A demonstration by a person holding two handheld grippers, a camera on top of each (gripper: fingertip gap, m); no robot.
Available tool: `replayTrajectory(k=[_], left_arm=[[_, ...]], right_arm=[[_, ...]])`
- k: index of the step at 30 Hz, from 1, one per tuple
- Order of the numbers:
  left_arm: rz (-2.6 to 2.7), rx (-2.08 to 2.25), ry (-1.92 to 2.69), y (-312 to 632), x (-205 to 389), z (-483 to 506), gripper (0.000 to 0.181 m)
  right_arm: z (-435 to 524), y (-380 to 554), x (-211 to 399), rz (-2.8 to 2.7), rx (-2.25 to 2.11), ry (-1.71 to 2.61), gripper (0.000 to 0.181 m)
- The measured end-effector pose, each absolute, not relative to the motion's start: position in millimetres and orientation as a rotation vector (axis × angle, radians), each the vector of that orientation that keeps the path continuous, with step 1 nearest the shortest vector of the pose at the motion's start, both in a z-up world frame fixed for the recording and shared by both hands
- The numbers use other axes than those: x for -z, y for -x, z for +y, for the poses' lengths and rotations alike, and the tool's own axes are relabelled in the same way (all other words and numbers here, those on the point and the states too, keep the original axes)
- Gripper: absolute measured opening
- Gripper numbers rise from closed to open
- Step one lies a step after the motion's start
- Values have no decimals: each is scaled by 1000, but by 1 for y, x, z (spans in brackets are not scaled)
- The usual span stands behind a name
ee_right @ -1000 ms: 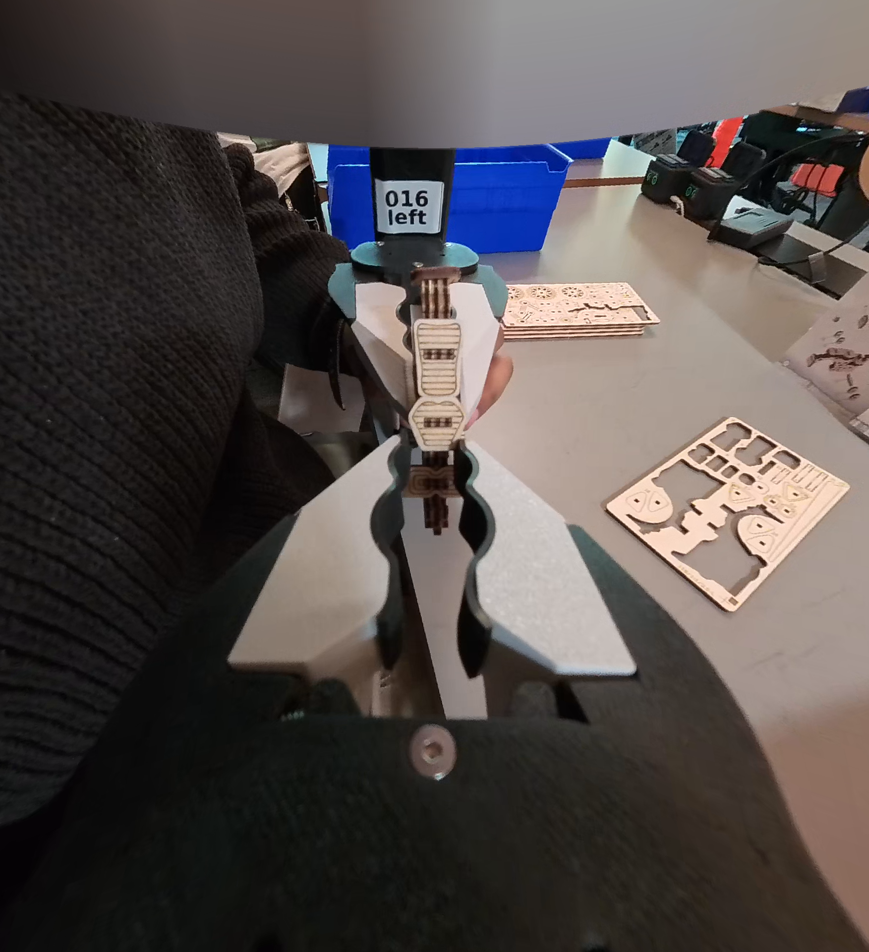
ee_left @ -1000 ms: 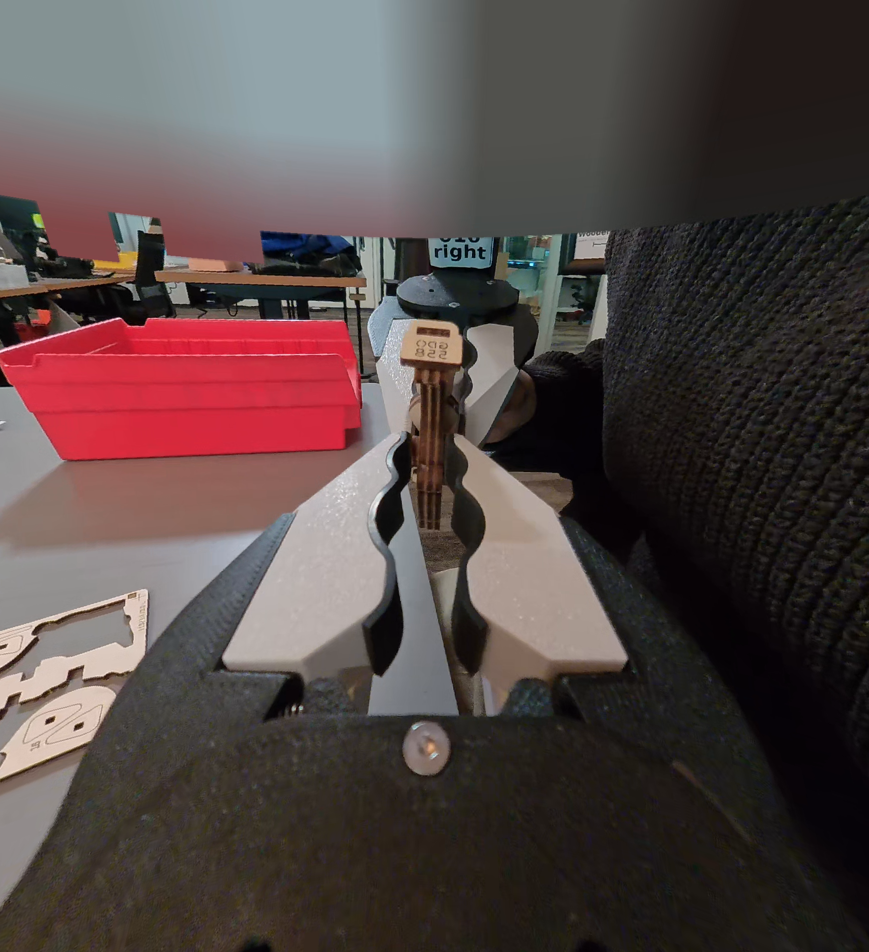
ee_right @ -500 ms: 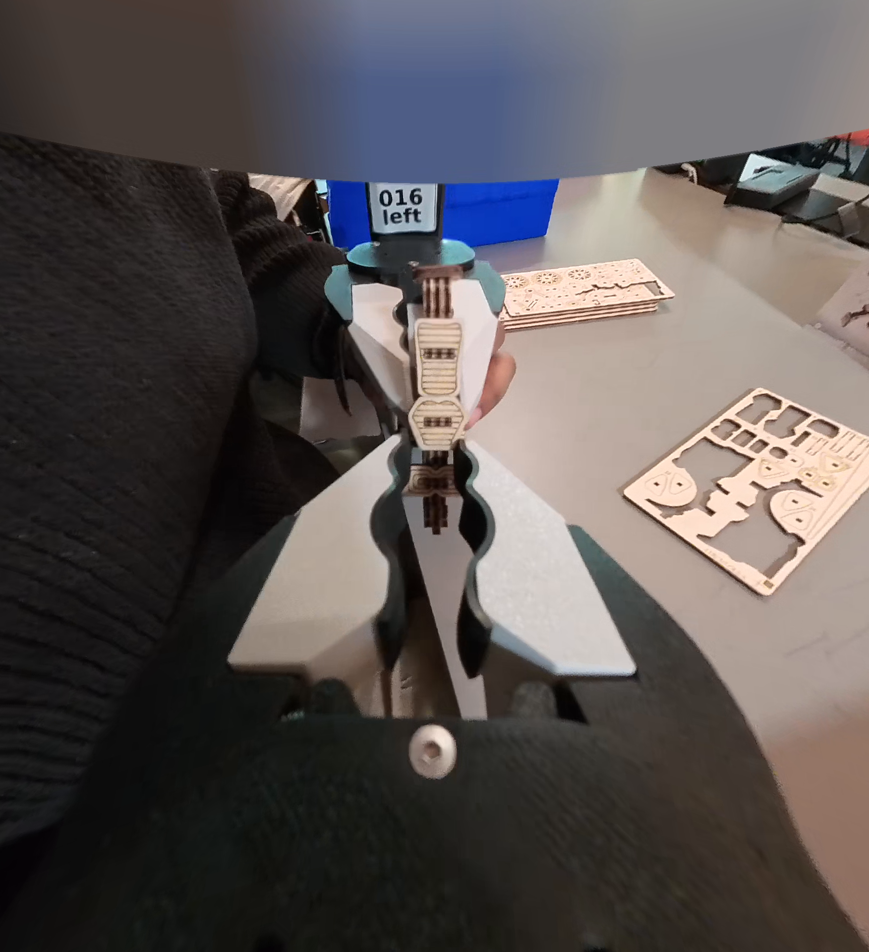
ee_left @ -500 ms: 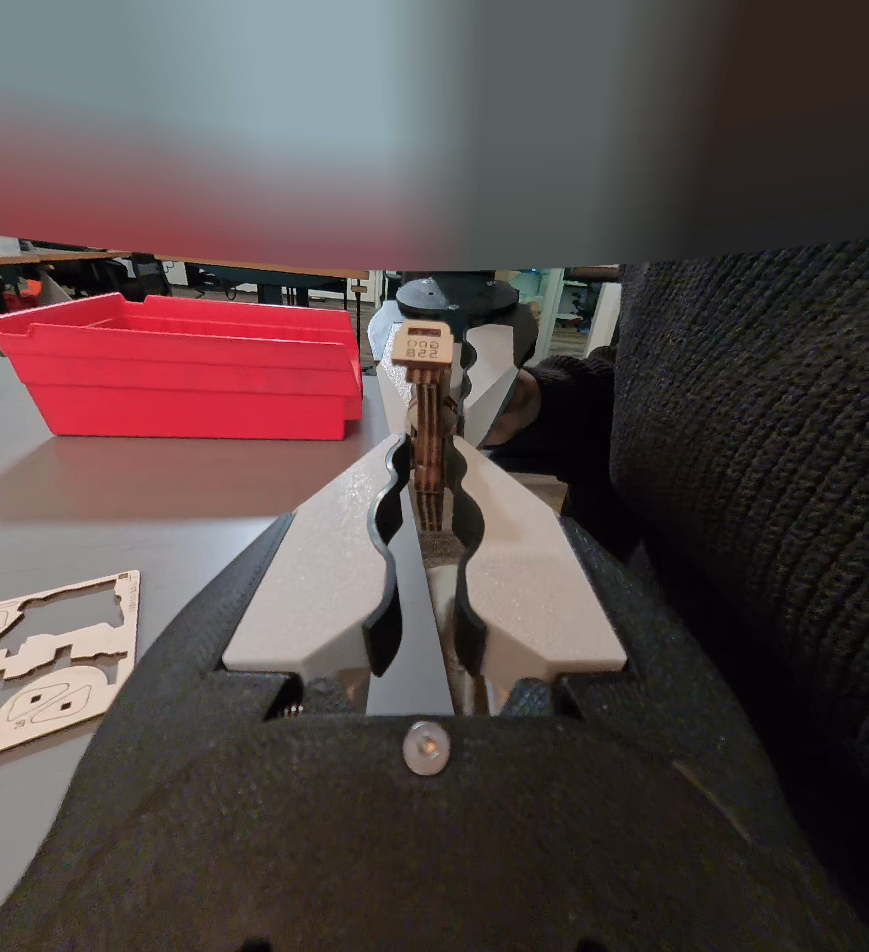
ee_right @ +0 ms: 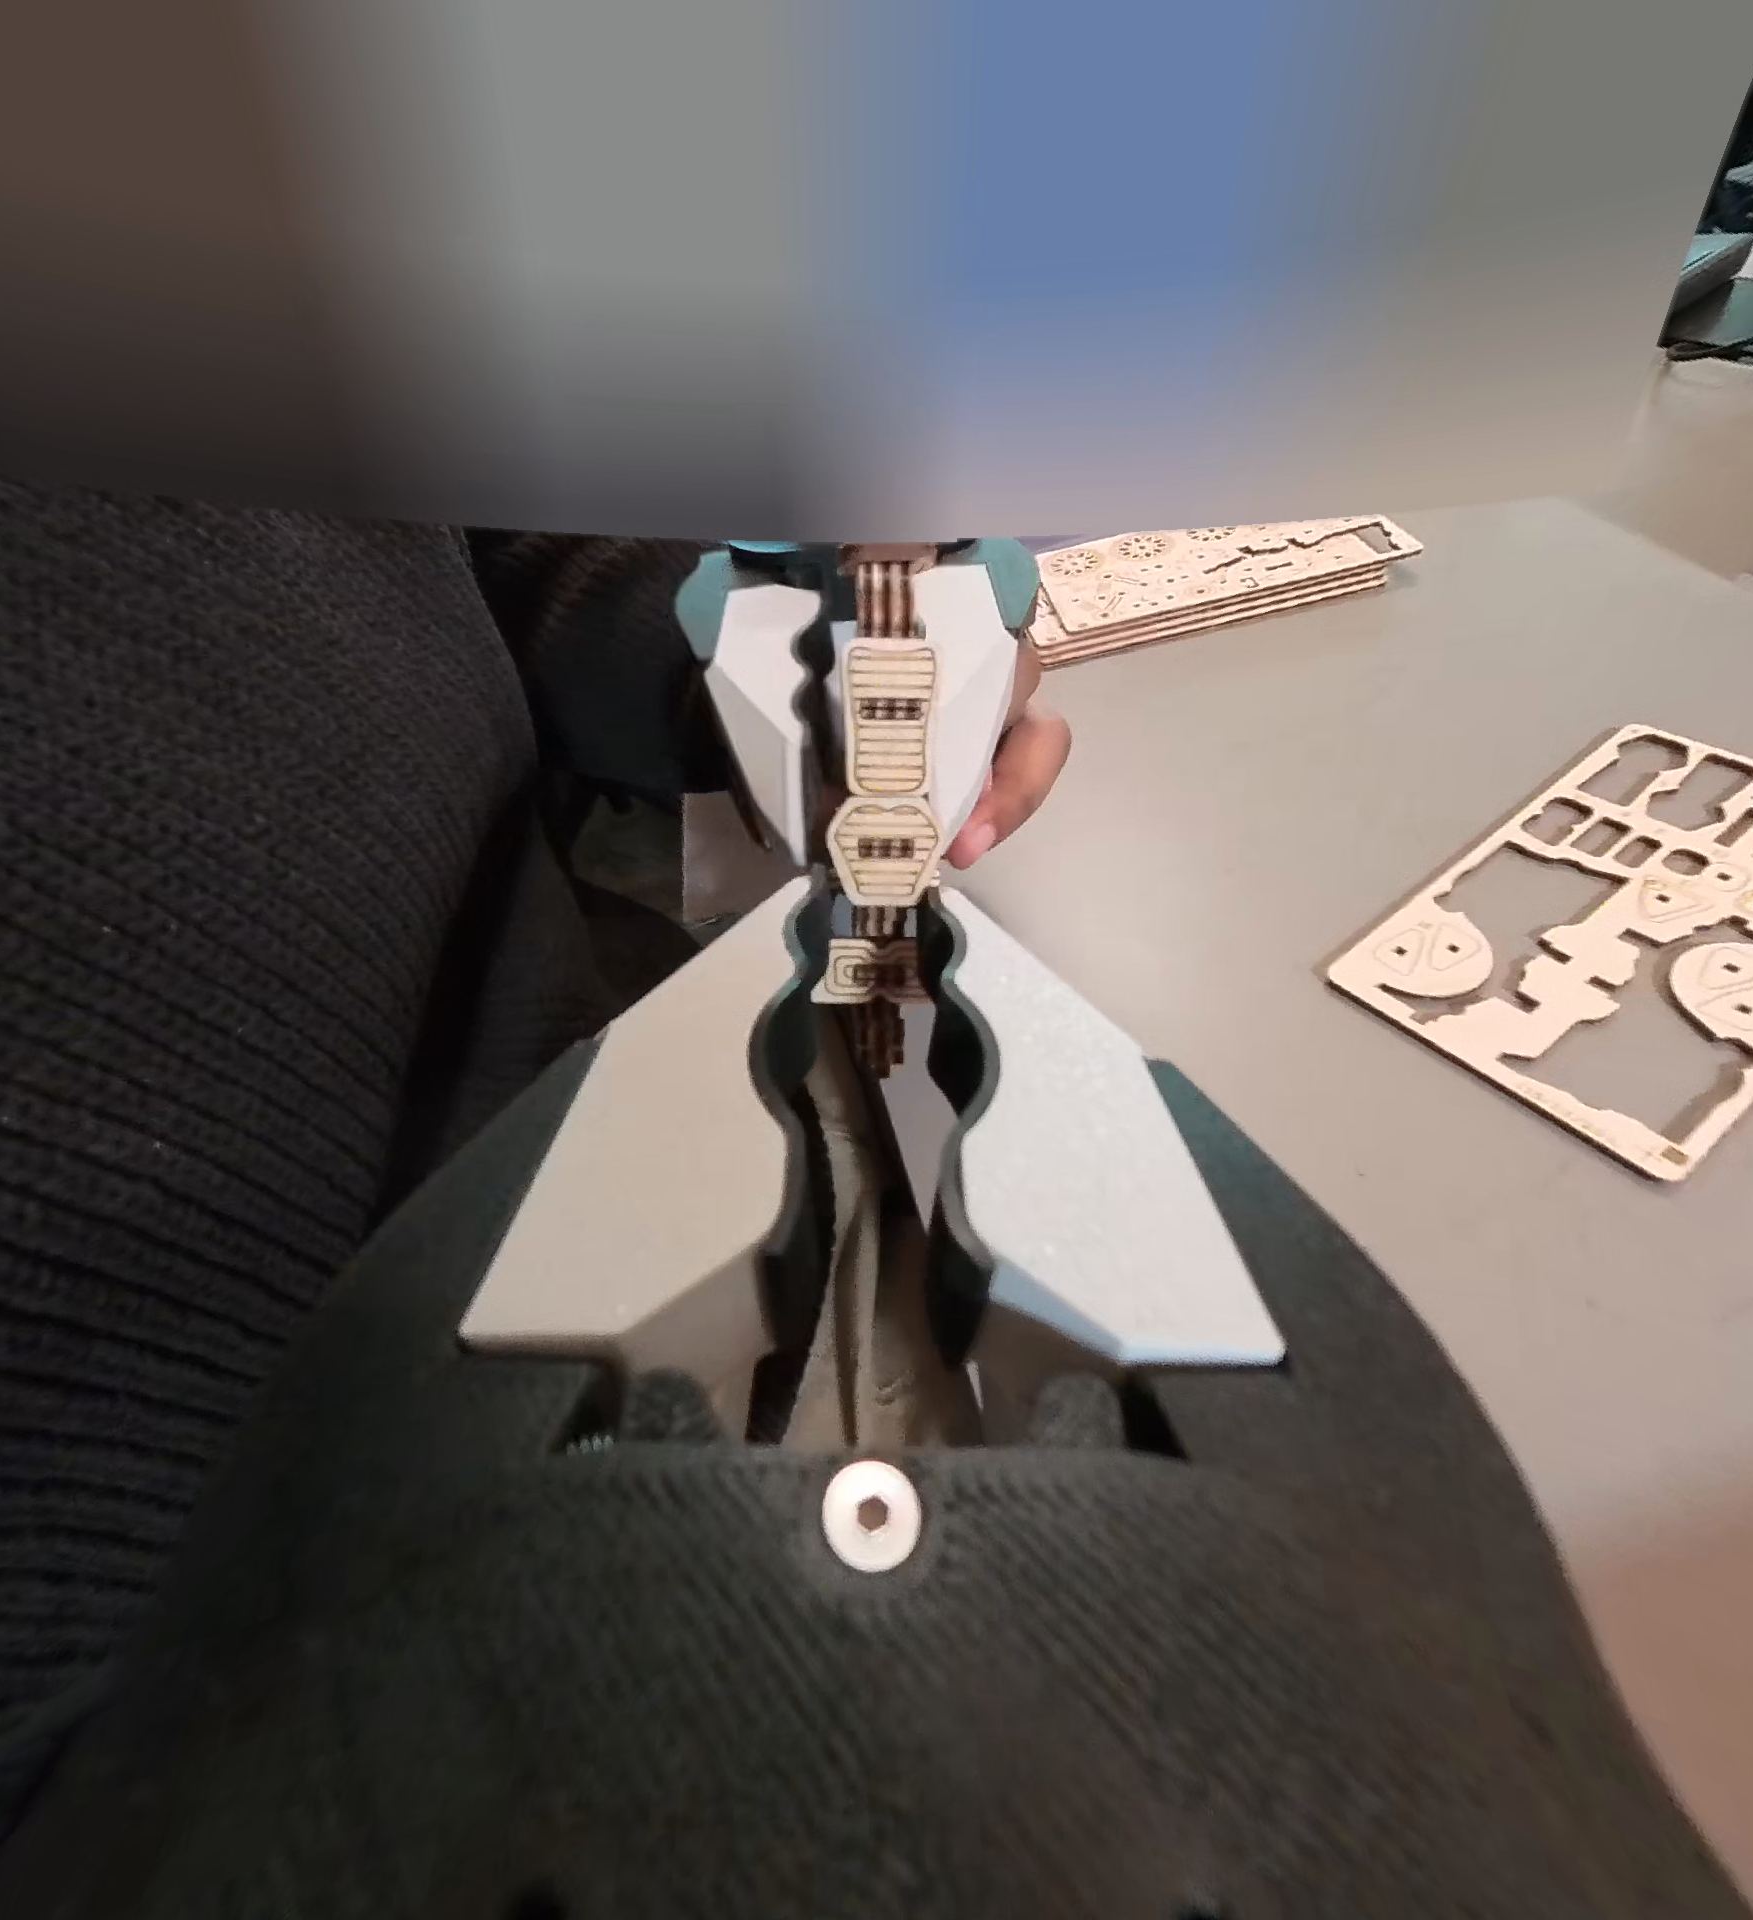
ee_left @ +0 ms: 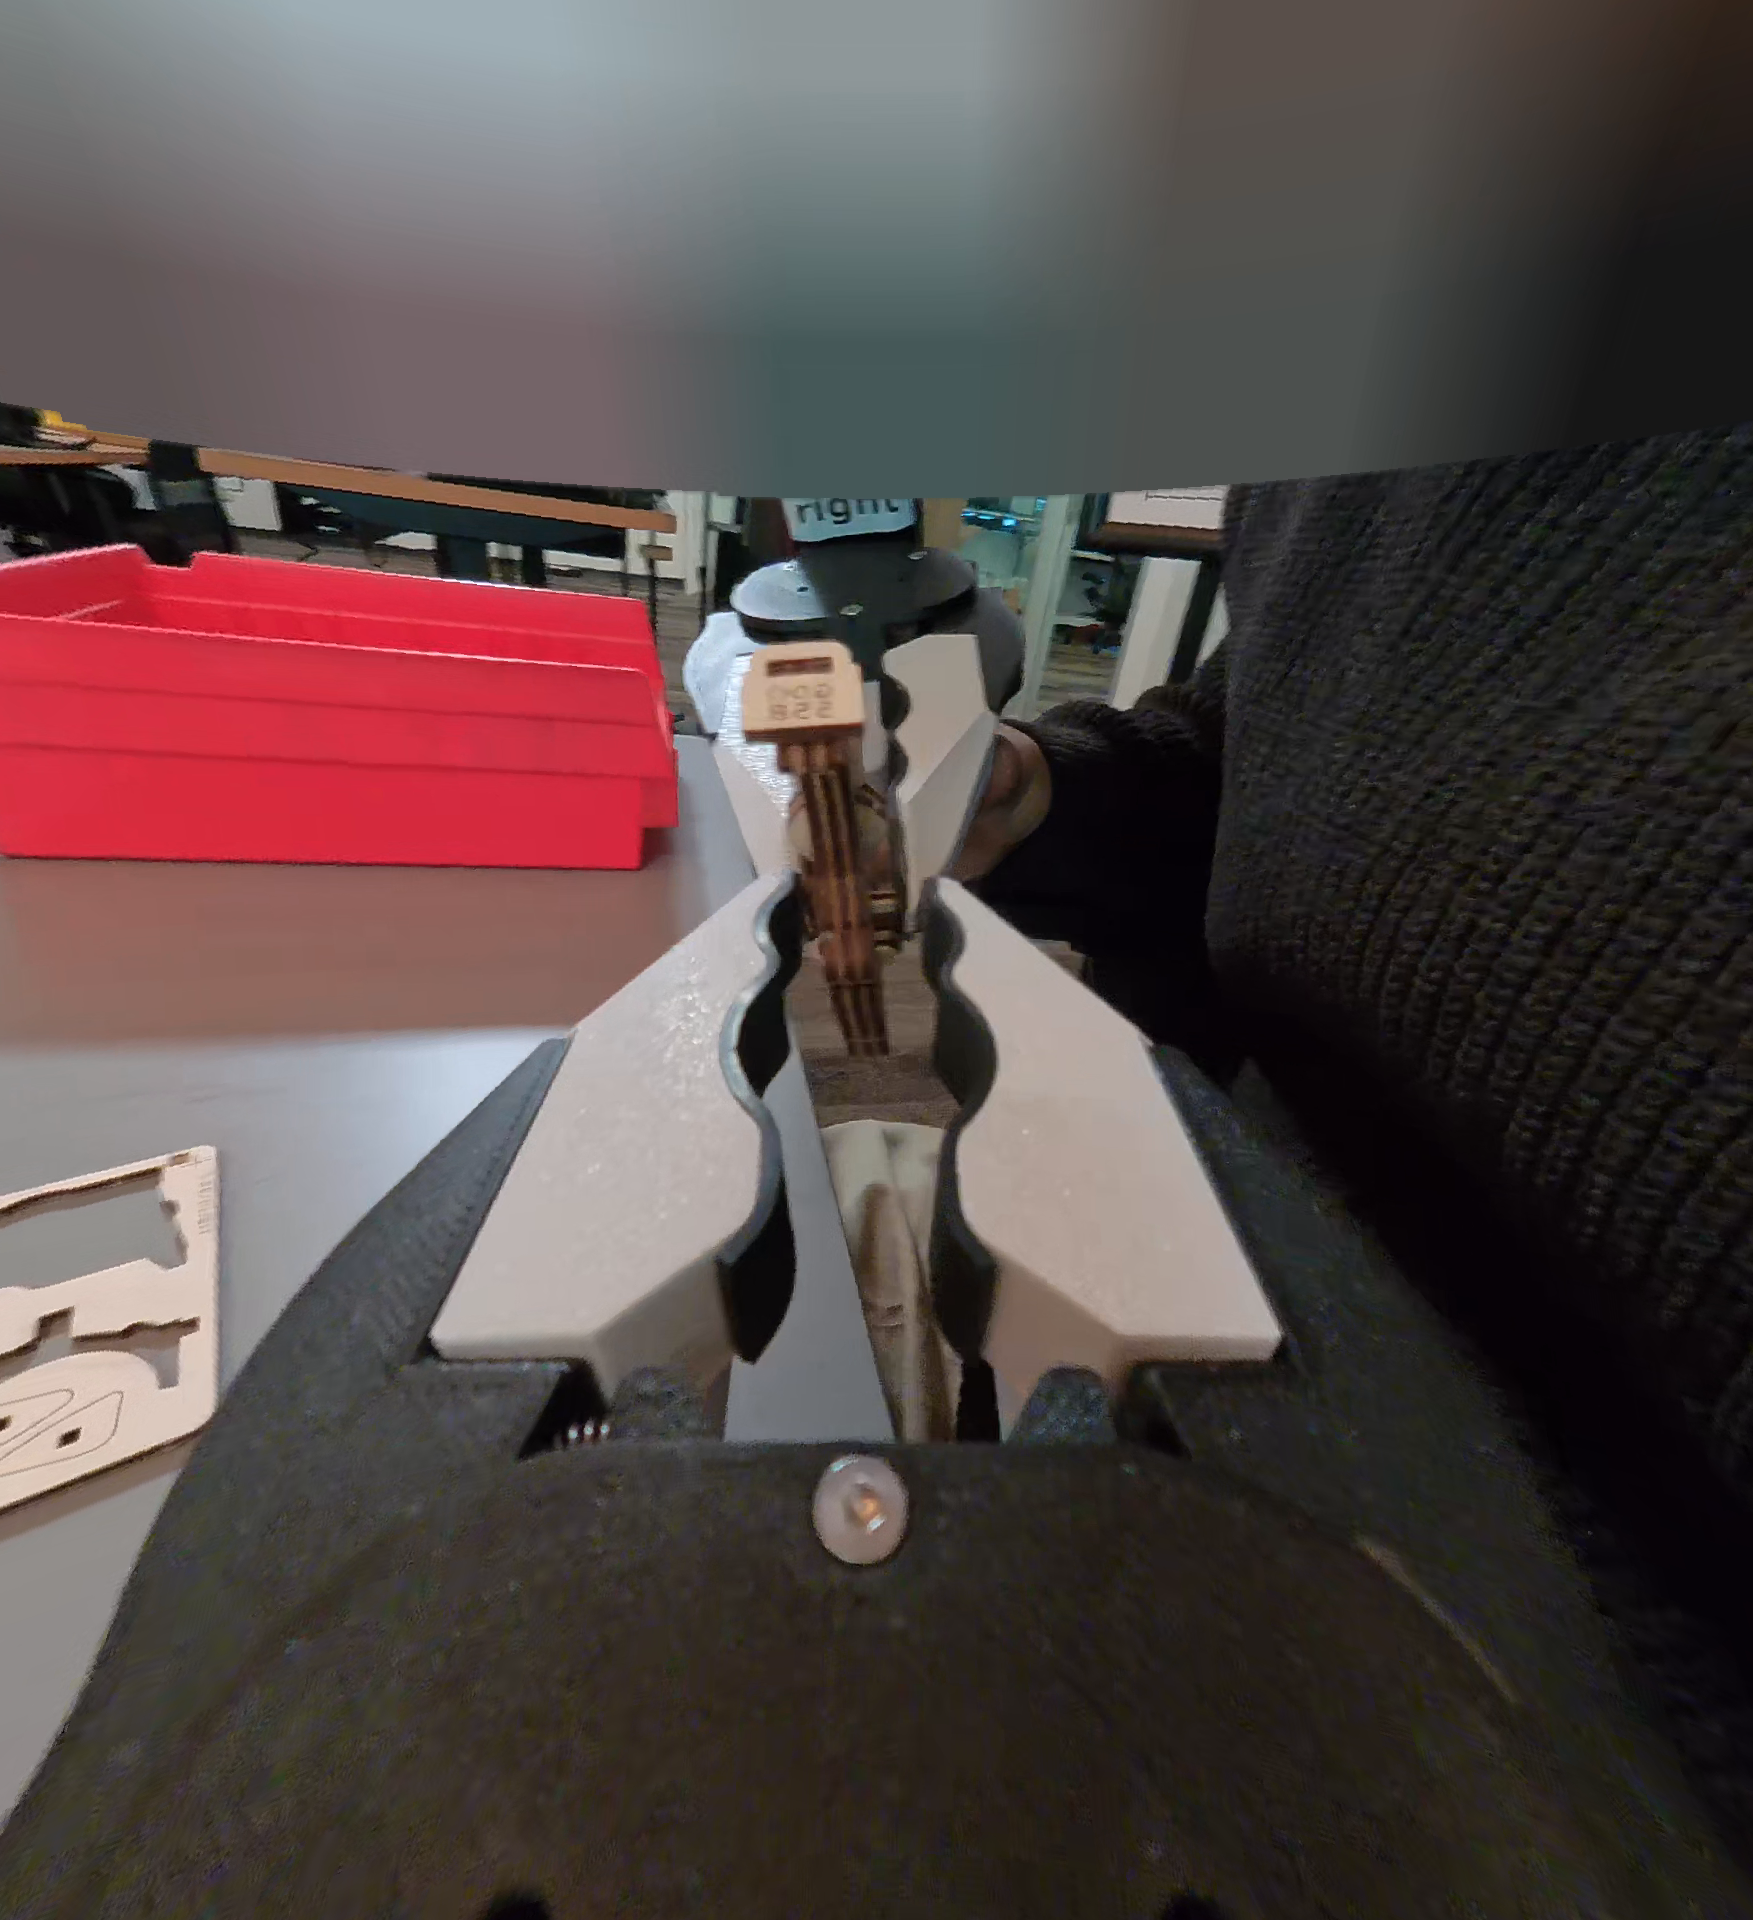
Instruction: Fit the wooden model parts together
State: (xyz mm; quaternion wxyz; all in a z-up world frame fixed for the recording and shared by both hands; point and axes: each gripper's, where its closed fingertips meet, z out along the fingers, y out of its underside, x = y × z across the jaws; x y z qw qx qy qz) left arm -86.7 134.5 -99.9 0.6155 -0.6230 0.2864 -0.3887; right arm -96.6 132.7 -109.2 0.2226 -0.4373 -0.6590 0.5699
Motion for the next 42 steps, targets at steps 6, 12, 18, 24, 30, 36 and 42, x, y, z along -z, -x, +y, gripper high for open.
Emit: replayTrajectory(k=[6, 12, 18, 24, 30, 36, 42], left_arm=[[638, 838, 1446, 89, 100, 140, 11], [621, 860, 1441, 90, 100, 141, 11], [606, 912, 1468, 93, 102, 143, 10], [644, 901, 1450, 97, 102, 139, 9], [649, 891, 1463, 95, 105, 140, 9], [628, 876, 1480, 95, 105, 143, 7], [598, 857, 1486, 97, 104, 146, 7]], right_arm=[[133, 97, 109, -1816, -1578, 1212, 16], [133, 98, 108, -1810, -1580, 1217, 17], [135, 100, 110, -1784, -1623, 1250, 17], [137, 100, 109, -1773, -1625, 1248, 17], [138, 99, 109, -1768, -1667, 1263, 17], [141, 99, 108, -1741, -1685, 1261, 17], [142, 100, 106, -1714, -1732, 1265, 26]])
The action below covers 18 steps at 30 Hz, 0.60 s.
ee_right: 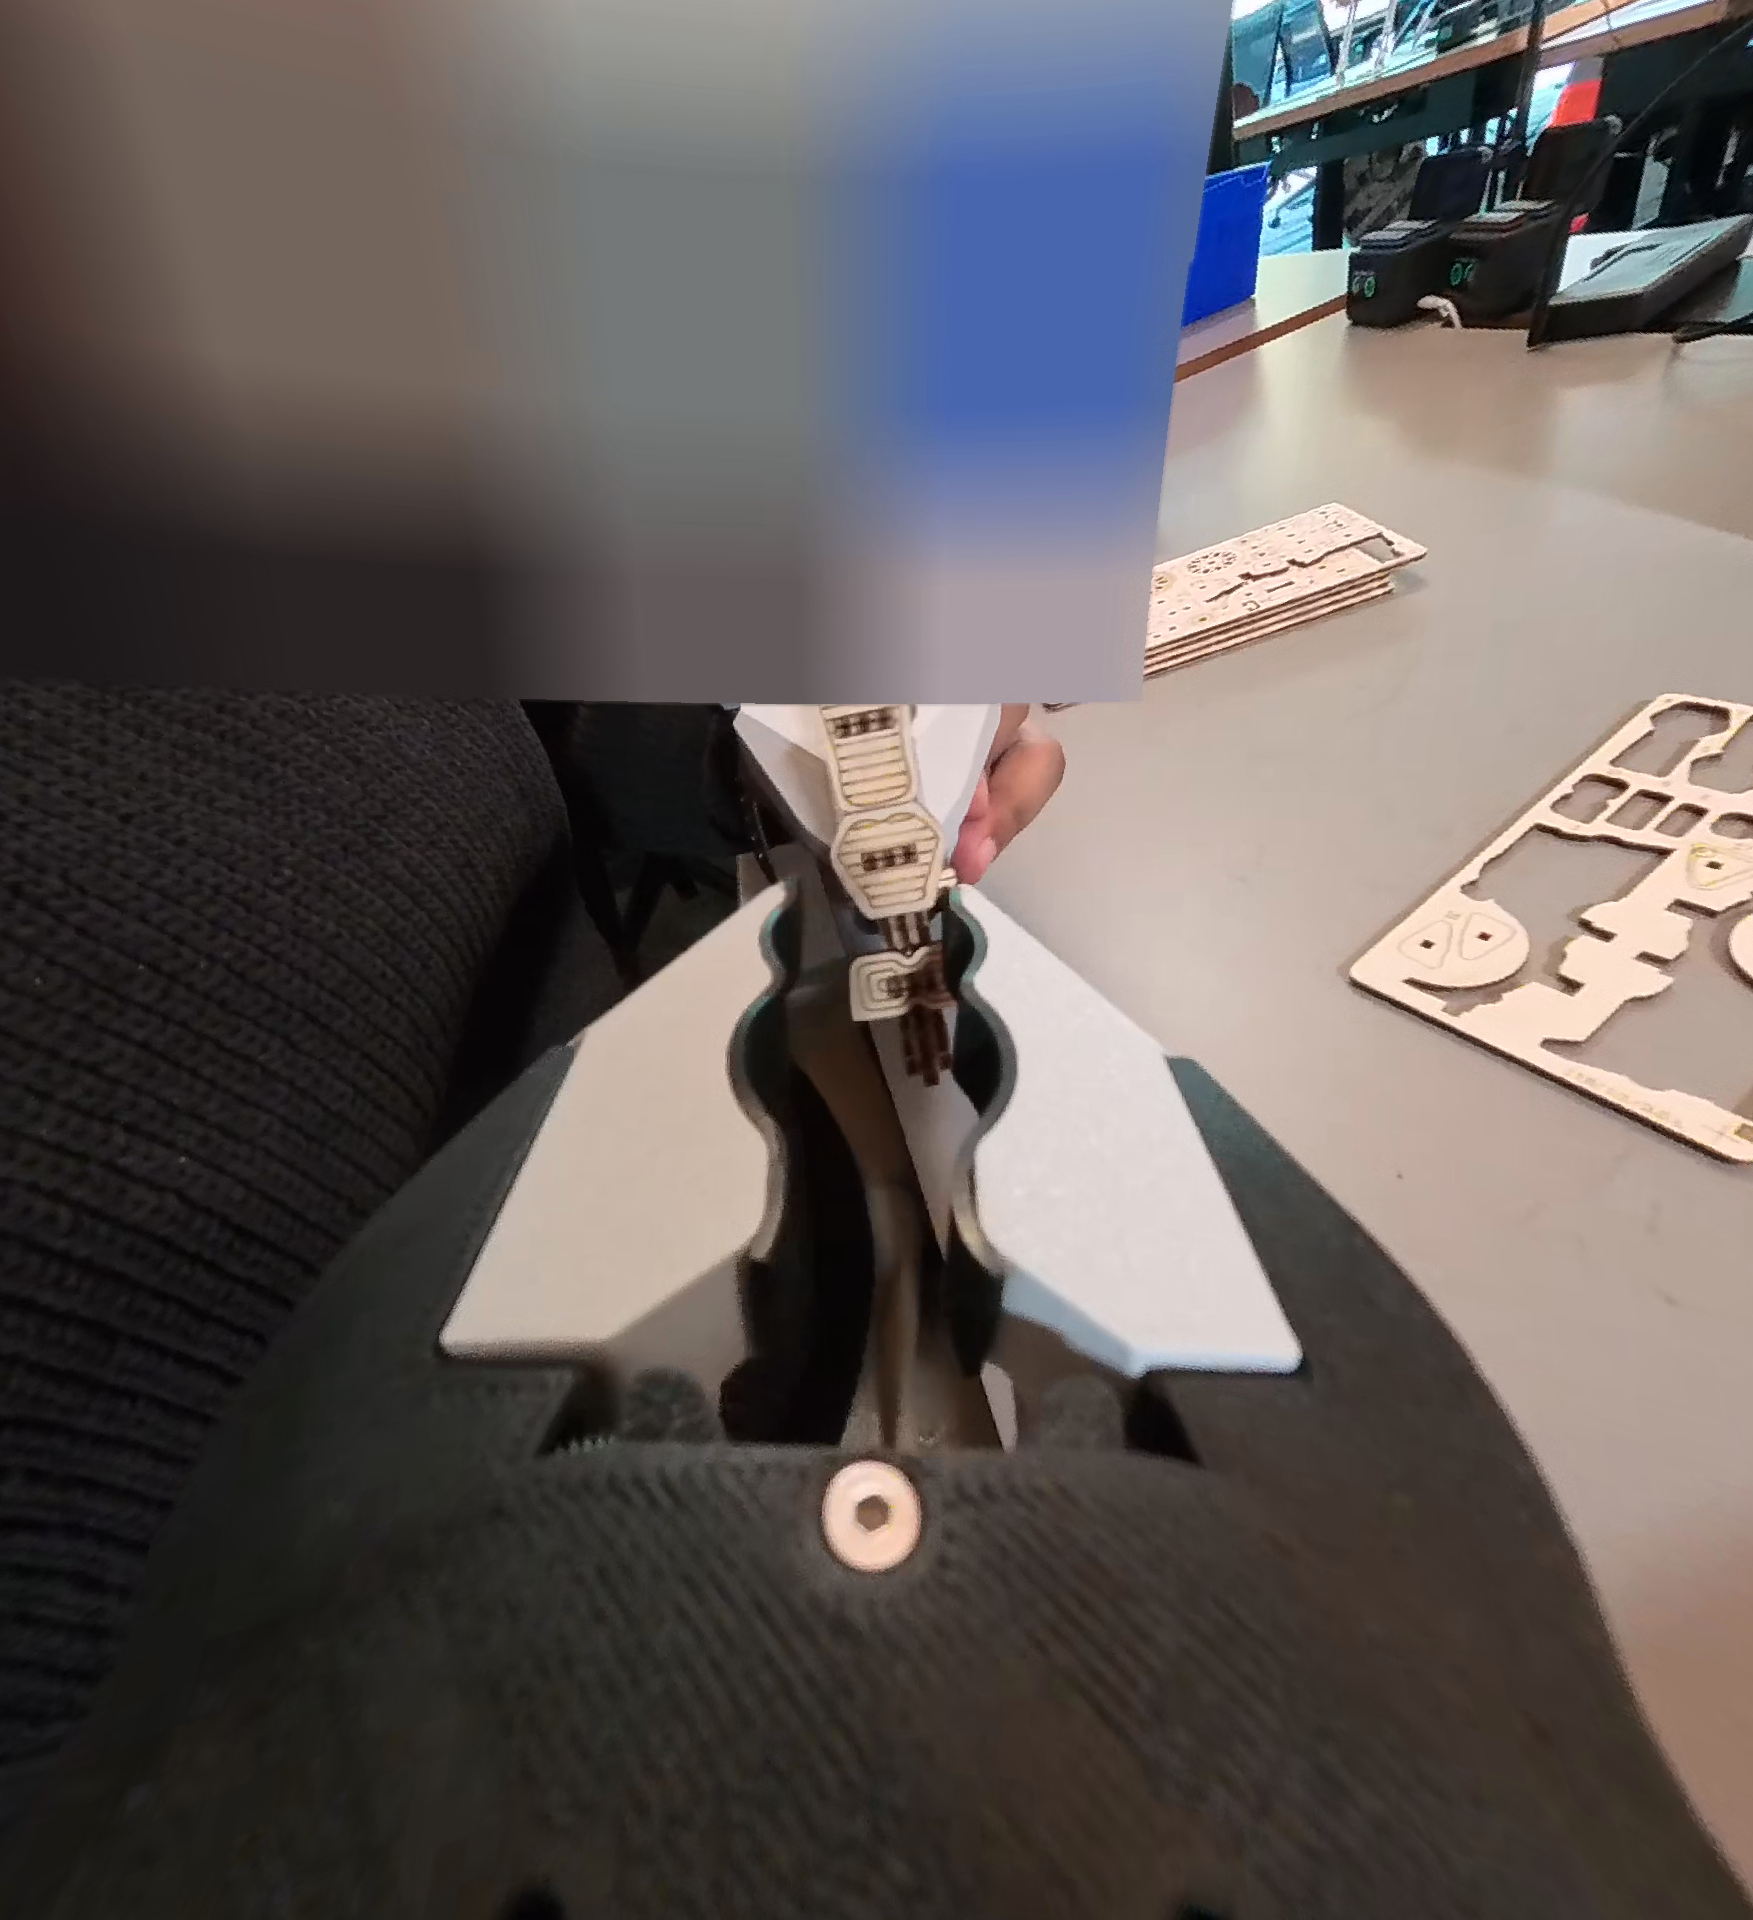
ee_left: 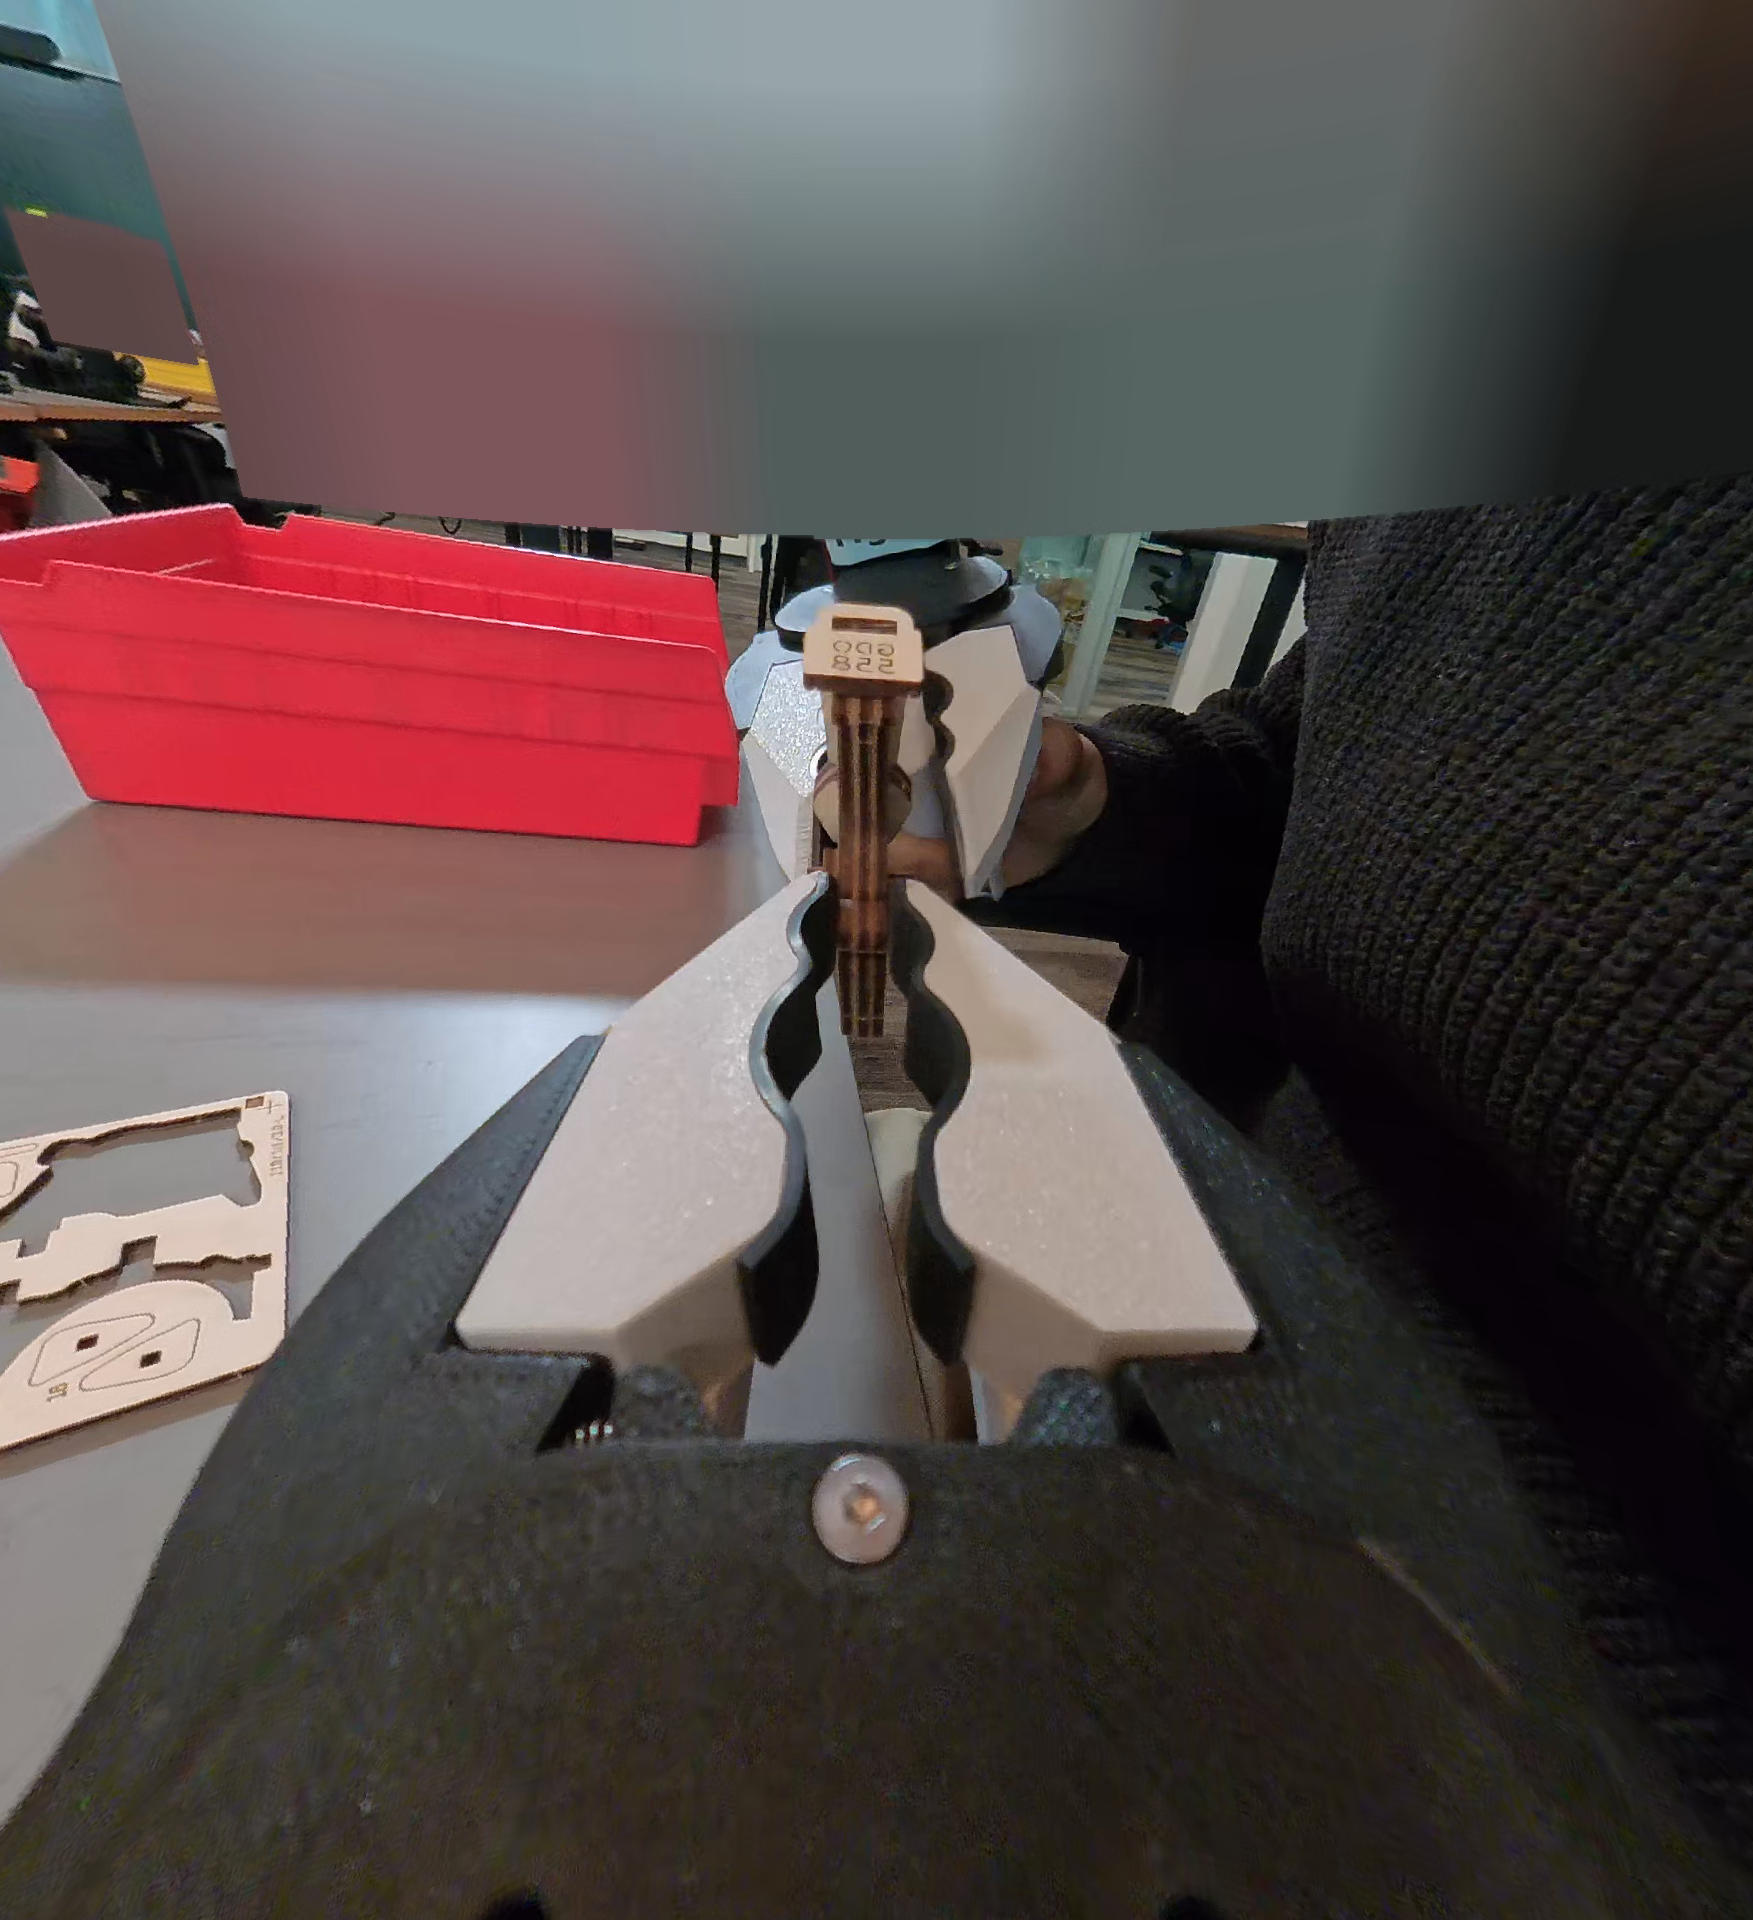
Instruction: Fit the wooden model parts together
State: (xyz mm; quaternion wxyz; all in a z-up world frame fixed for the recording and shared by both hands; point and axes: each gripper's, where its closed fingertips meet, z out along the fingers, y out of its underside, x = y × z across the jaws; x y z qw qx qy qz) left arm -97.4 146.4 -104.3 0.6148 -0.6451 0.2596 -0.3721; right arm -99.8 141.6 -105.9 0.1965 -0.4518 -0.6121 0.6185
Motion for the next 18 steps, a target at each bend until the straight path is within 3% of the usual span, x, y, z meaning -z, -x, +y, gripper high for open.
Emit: replayTrajectory(k=[4, 18], left_arm=[[598, 853, 1481, 95, 103, 145, 7], [568, 825, 1474, 95, 101, 145, 7]], right_arm=[[144, 100, 106, -1704, -1723, 1273, 18], [145, 101, 105, -1704, -1634, 1250, 17]])
